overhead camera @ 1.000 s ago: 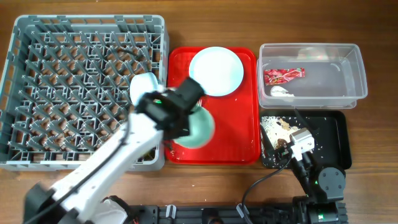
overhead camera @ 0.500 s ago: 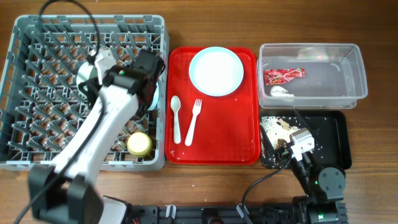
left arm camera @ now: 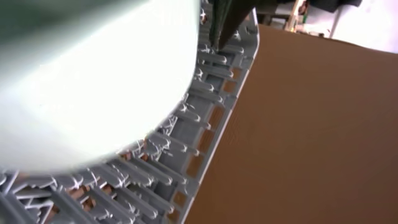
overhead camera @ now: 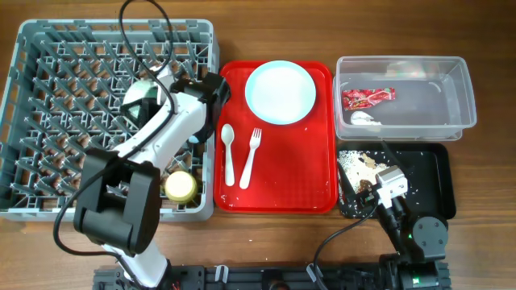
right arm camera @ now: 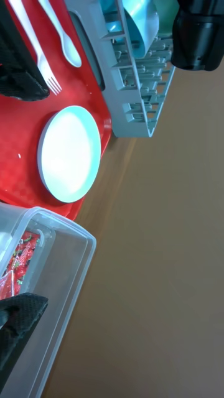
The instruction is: Sort waste into correct bins and load items into the dishwasher rack
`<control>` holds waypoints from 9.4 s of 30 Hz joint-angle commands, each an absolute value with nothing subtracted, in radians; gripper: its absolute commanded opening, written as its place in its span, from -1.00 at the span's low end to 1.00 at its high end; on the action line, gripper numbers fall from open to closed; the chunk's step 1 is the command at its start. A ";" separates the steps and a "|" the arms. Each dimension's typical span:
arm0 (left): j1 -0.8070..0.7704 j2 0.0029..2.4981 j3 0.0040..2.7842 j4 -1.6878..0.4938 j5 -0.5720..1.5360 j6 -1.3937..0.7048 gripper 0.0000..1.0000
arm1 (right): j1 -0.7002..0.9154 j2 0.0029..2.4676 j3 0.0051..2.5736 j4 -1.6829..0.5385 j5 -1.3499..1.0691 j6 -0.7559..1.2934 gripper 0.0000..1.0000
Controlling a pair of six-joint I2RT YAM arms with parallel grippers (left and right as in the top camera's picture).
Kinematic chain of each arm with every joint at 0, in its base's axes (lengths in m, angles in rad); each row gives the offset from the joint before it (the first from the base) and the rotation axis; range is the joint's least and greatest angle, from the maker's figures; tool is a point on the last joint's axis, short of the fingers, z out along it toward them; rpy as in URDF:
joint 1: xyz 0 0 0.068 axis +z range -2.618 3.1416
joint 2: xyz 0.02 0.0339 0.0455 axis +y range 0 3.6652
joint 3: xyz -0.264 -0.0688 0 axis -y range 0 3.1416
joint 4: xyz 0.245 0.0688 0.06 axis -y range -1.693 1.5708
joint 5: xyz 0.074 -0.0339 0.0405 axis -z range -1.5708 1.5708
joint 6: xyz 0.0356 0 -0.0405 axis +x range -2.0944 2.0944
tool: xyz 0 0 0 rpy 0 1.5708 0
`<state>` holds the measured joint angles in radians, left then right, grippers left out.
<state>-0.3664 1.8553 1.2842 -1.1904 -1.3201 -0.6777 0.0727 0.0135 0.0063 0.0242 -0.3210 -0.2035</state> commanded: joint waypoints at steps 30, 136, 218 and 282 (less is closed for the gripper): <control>-0.018 1.382 1.508 -1.106 -0.418 -0.603 0.84 | 0.067 0.007 0.005 0.030 -0.337 -0.210 1.00; -0.410 1.996 1.430 -1.549 -1.309 -0.973 -0.87 | 0.067 0.011 0.005 0.029 -0.337 -0.210 0.99; -0.403 1.932 1.507 -1.654 -1.245 -1.109 -0.92 | 0.067 0.018 0.005 0.029 -0.337 -0.210 0.99; -0.702 1.672 1.013 -0.611 -0.065 -0.470 0.25 | 0.067 0.018 0.005 0.029 -0.337 -0.210 1.00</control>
<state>-0.7040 1.6085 1.0199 -0.6399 -0.0536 -0.5423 0.0711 0.0193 0.0063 0.0242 -0.3210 -0.2035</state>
